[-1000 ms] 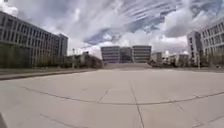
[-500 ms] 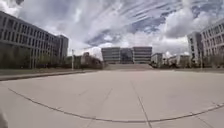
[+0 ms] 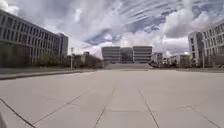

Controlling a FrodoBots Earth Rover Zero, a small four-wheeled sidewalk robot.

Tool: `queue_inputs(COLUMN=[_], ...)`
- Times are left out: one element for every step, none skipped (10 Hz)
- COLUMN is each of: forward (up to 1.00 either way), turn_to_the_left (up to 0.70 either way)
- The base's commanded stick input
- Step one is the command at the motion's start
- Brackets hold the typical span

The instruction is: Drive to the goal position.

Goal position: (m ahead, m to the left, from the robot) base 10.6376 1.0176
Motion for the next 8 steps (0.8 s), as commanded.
queue_inputs(forward=[1.0, 1.0, 1.0, 1.0, 1.0, 1.0, 1.0, 1.0], turn_to_the_left=[0.0, 0.0, 0.0, 0.0, 0.0, 0.0, 0.0, 0.0])
